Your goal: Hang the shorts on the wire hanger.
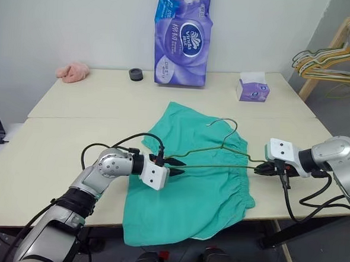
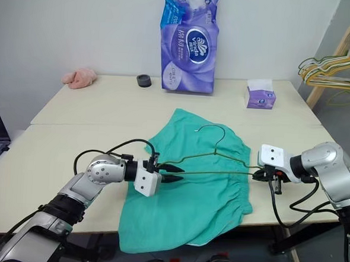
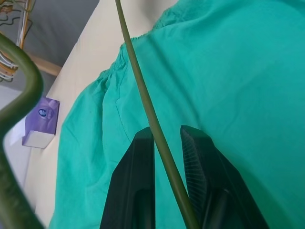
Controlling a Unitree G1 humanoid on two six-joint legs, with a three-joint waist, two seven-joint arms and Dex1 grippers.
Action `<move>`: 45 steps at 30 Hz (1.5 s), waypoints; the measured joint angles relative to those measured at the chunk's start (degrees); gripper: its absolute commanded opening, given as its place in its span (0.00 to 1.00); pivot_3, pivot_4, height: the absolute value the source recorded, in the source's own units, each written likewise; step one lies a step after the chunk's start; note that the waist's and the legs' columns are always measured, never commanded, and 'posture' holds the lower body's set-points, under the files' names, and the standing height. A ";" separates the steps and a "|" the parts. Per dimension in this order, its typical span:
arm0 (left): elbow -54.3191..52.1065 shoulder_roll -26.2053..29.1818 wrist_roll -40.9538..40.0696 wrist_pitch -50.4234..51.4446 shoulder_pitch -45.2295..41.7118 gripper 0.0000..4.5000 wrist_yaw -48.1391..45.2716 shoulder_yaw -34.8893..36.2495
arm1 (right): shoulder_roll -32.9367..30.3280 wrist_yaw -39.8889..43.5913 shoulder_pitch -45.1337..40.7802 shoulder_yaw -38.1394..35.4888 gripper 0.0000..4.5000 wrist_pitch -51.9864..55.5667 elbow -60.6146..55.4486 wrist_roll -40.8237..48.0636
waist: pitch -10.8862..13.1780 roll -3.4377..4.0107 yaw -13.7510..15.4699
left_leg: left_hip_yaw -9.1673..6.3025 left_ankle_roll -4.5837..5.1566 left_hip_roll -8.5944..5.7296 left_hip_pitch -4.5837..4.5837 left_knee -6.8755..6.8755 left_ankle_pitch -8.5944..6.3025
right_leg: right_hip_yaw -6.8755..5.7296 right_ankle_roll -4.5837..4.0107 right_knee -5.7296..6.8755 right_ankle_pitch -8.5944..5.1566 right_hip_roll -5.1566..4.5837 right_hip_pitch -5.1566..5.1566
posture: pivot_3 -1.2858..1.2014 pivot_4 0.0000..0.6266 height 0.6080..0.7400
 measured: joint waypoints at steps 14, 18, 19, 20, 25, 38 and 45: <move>-2.12 -3.34 -11.21 13.26 0.27 0.77 -3.81 2.58 | -1.38 -0.03 2.39 -2.98 0.00 -2.48 -1.48 0.61 | 0.00 0.00 -0.02 | -0.02 0.00 0.00 -0.01 0.00 0.00 | -0.02 0.01 0.00 0.00 0.00 0.00 | 0.46 0.10 1.00; -3.48 -3.74 -16.10 26.65 0.22 0.77 -2.52 6.50 | -3.57 -0.34 6.02 -5.55 0.00 -3.13 -1.34 0.77 | 0.01 0.00 0.03 | -0.02 0.00 0.00 -0.01 0.01 0.00 | -0.06 0.02 0.01 -0.01 0.02 0.01 | 0.46 0.10 1.00; -3.49 -3.52 -16.90 29.38 0.20 0.77 -2.31 7.52 | -4.17 -0.55 6.90 -6.45 0.00 -3.12 -1.07 0.75 | 0.01 0.00 0.01 | 0.00 0.00 -0.01 -0.01 0.01 0.00 | -0.07 0.03 0.01 -0.02 0.02 0.00 | 0.46 0.10 1.00; -3.62 -3.35 -17.91 33.04 0.11 0.77 -2.00 8.69 | -4.99 -0.97 8.24 -7.75 0.00 -3.12 -0.80 0.76 | 0.01 0.00 0.01 | 0.00 0.00 -0.01 -0.01 0.01 0.00 | -0.08 0.03 0.01 -0.02 0.02 0.01 | 0.46 0.10 1.00; -4.25 -3.29 -21.40 47.46 -0.47 0.77 -1.04 11.28 | -5.75 -3.13 13.54 -12.36 0.00 -2.86 -0.08 0.97 | 0.01 -0.01 0.00 | -0.03 0.00 0.00 -0.01 0.00 0.00 | -0.07 0.04 0.02 -0.02 0.04 0.01 | 0.45 0.10 1.00; -12.64 -4.56 -36.57 82.84 -1.44 0.77 -0.77 16.82 | 6.42 -20.04 44.42 -43.01 0.00 35.44 -26.63 17.47 | 0.02 0.01 0.08 | -0.15 -0.05 0.01 0.02 0.01 -0.03 | -0.03 0.28 0.00 -0.19 0.11 0.11 | 0.43 0.13 1.00; -13.59 -4.83 -36.14 82.74 -1.97 0.77 -3.85 13.07 | 7.32 -21.37 52.66 -52.00 0.00 49.95 -31.95 23.98 | 0.04 -0.01 -0.16 | 0.02 -0.06 0.01 0.02 -0.02 -0.04 | 0.02 0.30 -0.08 -0.24 0.28 0.10 | 0.42 0.14 1.00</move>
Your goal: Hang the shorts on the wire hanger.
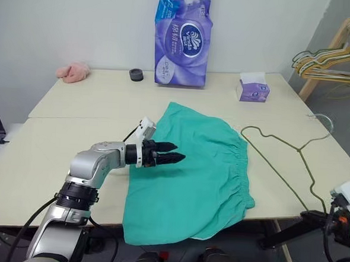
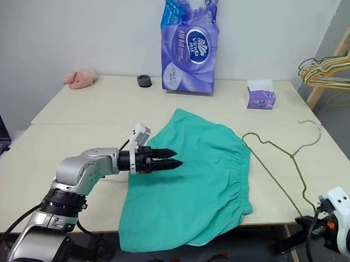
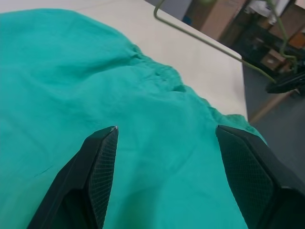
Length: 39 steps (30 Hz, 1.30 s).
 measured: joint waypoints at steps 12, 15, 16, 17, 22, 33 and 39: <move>-3.26 -0.23 1.84 -2.09 0.39 0.77 -1.41 -2.28 | -1.31 -0.05 3.96 -0.85 0.00 10.19 0.51 7.64 | 0.24 -0.14 -0.48 | 0.06 0.02 0.07 -0.02 -0.01 -0.06 | 0.06 0.01 -0.08 -0.06 0.18 0.00 | 0.43 0.15 1.00; -4.76 -0.22 1.83 -2.03 1.57 0.77 -1.41 -2.28 | -1.24 -0.04 5.98 -1.29 0.00 10.02 0.95 8.25 | 0.30 -0.15 -0.43 | 0.05 0.02 0.08 -0.02 -0.01 -0.08 | 0.07 0.03 -0.09 -0.07 0.18 0.00 | 0.43 0.15 1.00; -4.85 -0.14 1.83 -2.03 1.82 0.77 -1.41 -2.29 | -0.92 -0.14 6.31 -1.89 0.00 10.13 0.95 8.59 | 0.34 -0.18 -0.40 | 0.05 0.02 0.08 -0.02 -0.01 -0.08 | 0.06 0.03 -0.09 -0.07 0.19 0.00 | 0.43 0.15 1.00; -4.85 -0.08 1.85 -2.01 2.06 0.77 -1.41 -2.29 | -0.71 -0.24 6.34 -2.27 0.00 10.20 0.95 8.81 | 0.37 -0.20 -0.44 | 0.08 0.02 0.09 -0.01 0.00 -0.08 | 0.06 0.03 -0.09 -0.07 0.20 0.00 | 0.43 0.15 1.00; -4.85 -0.10 1.88 -2.01 2.13 0.77 -1.35 -2.29 | 0.12 -1.12 6.26 -5.65 0.00 11.04 1.53 10.59 | 0.67 -0.27 -0.40 | 0.10 -0.01 0.09 -0.03 0.00 -0.12 | 0.05 0.04 -0.15 -0.07 0.20 -0.01 | 0.42 0.15 1.00; -4.85 -0.53 2.15 -2.03 2.12 0.77 -1.32 -2.30 | 1.45 -2.55 9.25 -5.20 0.00 12.06 1.21 13.01 | 1.01 -0.33 -0.55 | 0.14 -0.03 0.13 -0.03 -0.01 -0.16 | 0.05 0.04 -0.18 -0.07 0.20 -0.02 | 0.43 0.15 1.00; -4.85 -0.58 2.23 -2.03 2.13 0.77 -1.01 -2.31 | 0.72 -2.46 8.65 -3.94 0.00 12.43 0.30 15.18 | 1.09 -0.31 -0.54 | 0.16 -0.04 0.14 -0.04 0.00 -0.17 | 0.05 0.04 -0.20 -0.07 0.22 -0.02 | 0.43 0.15 1.00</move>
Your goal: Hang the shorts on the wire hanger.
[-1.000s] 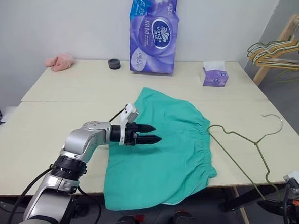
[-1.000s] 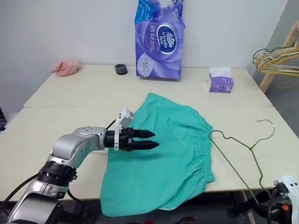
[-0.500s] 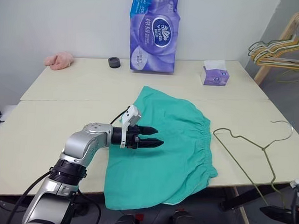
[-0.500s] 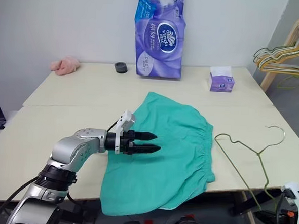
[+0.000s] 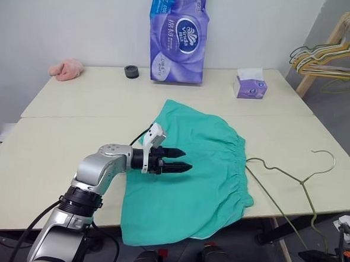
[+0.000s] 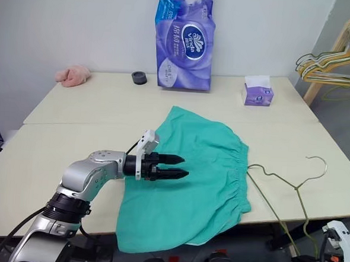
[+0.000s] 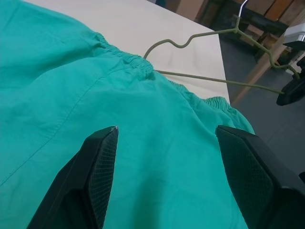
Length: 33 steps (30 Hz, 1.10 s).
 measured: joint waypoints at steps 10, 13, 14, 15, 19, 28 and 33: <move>0.00 0.00 0.58 -0.23 0.02 0.77 0.77 0.00 | -4.07 0.43 -1.72 0.00 0.00 -0.19 -0.33 3.59 | 0.10 -0.05 0.00 | -0.01 0.00 0.00 -0.02 0.00 -0.01 | -0.01 0.00 -0.02 0.00 0.01 -0.01 | 0.42 0.15 1.00; 0.01 0.00 0.74 -0.31 0.03 0.77 0.81 0.00 | -5.09 0.83 -2.04 0.28 0.00 -0.24 -1.16 4.70 | 0.13 -0.07 0.00 | 0.00 0.00 0.00 -0.02 0.00 -0.01 | -0.01 0.00 -0.02 0.00 0.01 -0.01 | 0.42 0.15 1.00; 0.02 -0.01 0.79 -0.37 0.02 0.77 0.82 0.00 | -5.53 0.93 -2.35 0.85 0.00 -0.33 -1.51 5.06 | 0.13 -0.08 -0.01 | -0.01 0.00 0.01 -0.02 0.00 -0.01 | -0.01 0.00 -0.02 0.00 0.02 -0.01 | 0.42 0.15 1.00; 0.07 -0.01 0.87 -0.42 0.02 0.77 0.84 0.00 | -5.69 0.77 -3.17 2.13 0.00 -0.45 -1.72 5.40 | 0.15 -0.12 -0.04 | -0.01 0.00 0.04 -0.02 0.00 -0.01 | -0.01 0.00 -0.02 0.00 0.04 -0.01 | 0.42 0.15 1.00; 0.18 -0.64 1.13 -0.67 0.04 0.77 0.91 -0.02 | -3.98 -2.46 -8.77 9.55 0.00 -0.54 -1.36 5.48 | 0.18 -0.15 -0.33 | -0.01 -0.02 0.07 -0.04 0.00 -0.02 | 0.01 0.01 -0.03 0.01 0.07 -0.04 | 0.43 0.14 1.00; 0.26 -0.65 1.76 -1.48 0.14 0.77 1.10 -0.03 | -1.19 -9.69 -18.45 14.76 0.00 0.42 6.23 4.47 | 0.18 -0.13 -0.43 | 0.01 -0.02 0.07 -0.07 0.02 -0.03 | 0.07 0.03 -0.03 0.03 0.07 -0.06 | 0.43 0.14 1.00; 0.25 -0.66 1.84 -1.50 0.17 0.77 1.35 -0.03 | -1.47 -11.02 -20.73 15.22 0.00 0.84 10.38 3.76 | 0.18 -0.09 -0.19 | -0.11 -0.02 0.08 -0.10 -0.01 -0.03 | 0.10 0.02 -0.03 0.02 0.07 -0.06 | 0.43 0.14 1.00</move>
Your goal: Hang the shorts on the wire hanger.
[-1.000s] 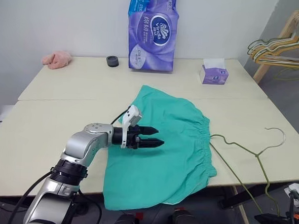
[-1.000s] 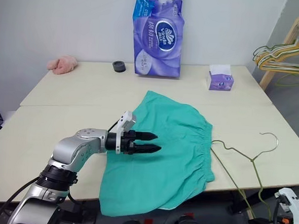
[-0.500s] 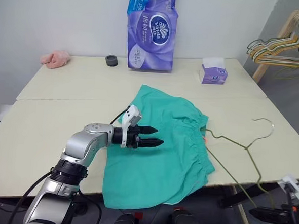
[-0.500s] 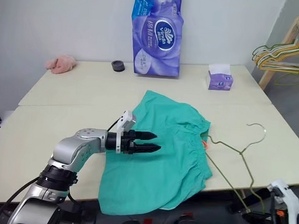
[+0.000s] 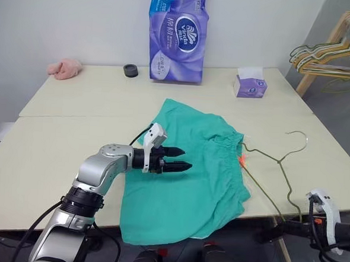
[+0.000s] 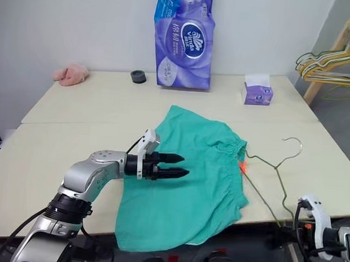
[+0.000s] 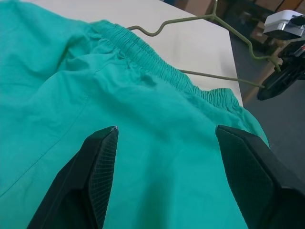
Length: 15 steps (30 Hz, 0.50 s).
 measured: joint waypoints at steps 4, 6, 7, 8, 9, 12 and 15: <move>0.00 -0.05 0.02 -0.11 0.02 0.77 0.55 0.04 | 0.02 0.36 -3.11 1.31 0.00 1.42 1.76 1.10 | 0.00 -0.01 -0.17 | 0.08 0.00 0.00 0.04 0.03 0.00 | -0.02 0.00 0.02 0.01 0.00 0.02 | 0.43 0.13 1.00; 0.01 -0.20 0.02 -0.17 0.01 0.77 0.75 0.05 | 0.96 0.21 -4.92 2.78 0.00 2.04 2.55 1.45 | -0.01 0.01 -0.26 | 0.09 0.00 0.00 0.03 0.01 0.00 | -0.01 0.00 0.02 0.01 0.01 0.00 | 0.44 0.13 1.00; 0.04 -0.20 0.02 -0.17 0.02 0.77 0.83 0.11 | 1.68 0.06 -6.17 3.46 0.00 2.62 3.18 1.64 | -0.01 0.01 -0.31 | 0.09 0.00 0.01 0.03 0.01 0.00 | 0.00 0.00 0.02 0.01 0.01 0.00 | 0.44 0.13 1.00; 0.05 -0.31 0.03 -0.23 -0.02 0.77 0.93 0.13 | 2.60 -0.15 -7.56 4.05 0.00 3.07 3.82 1.76 | -0.01 0.01 -0.35 | 0.09 0.00 0.02 0.01 0.01 0.00 | 0.00 0.00 0.02 0.01 0.01 -0.02 | 0.44 0.13 1.00; 0.10 -0.39 0.05 -0.39 -0.04 0.77 1.17 0.20 | 4.07 -0.51 -9.79 4.75 0.00 4.50 4.97 2.24 | -0.01 0.01 -0.41 | 0.09 0.00 0.02 0.02 0.00 0.00 | 0.01 0.00 0.03 0.01 0.01 -0.02 | 0.44 0.12 1.00; 0.44 -0.75 0.10 -1.27 -0.15 0.77 2.29 0.87 | 6.17 -1.56 -12.65 5.63 0.00 6.88 6.76 2.96 | -0.01 0.03 -0.29 | 0.04 0.00 0.02 0.00 0.01 0.00 | 0.03 0.00 0.03 0.01 0.00 -0.03 | 0.45 0.12 1.00; 1.54 -0.90 0.09 -1.38 -0.41 0.77 3.47 2.67 | 7.97 -3.45 -14.74 5.84 0.00 7.62 9.69 3.10 | -0.02 0.02 -0.12 | 0.01 0.00 0.02 -0.01 0.03 0.00 | 0.02 -0.01 0.04 0.02 -0.03 -0.02 | 0.45 0.12 1.00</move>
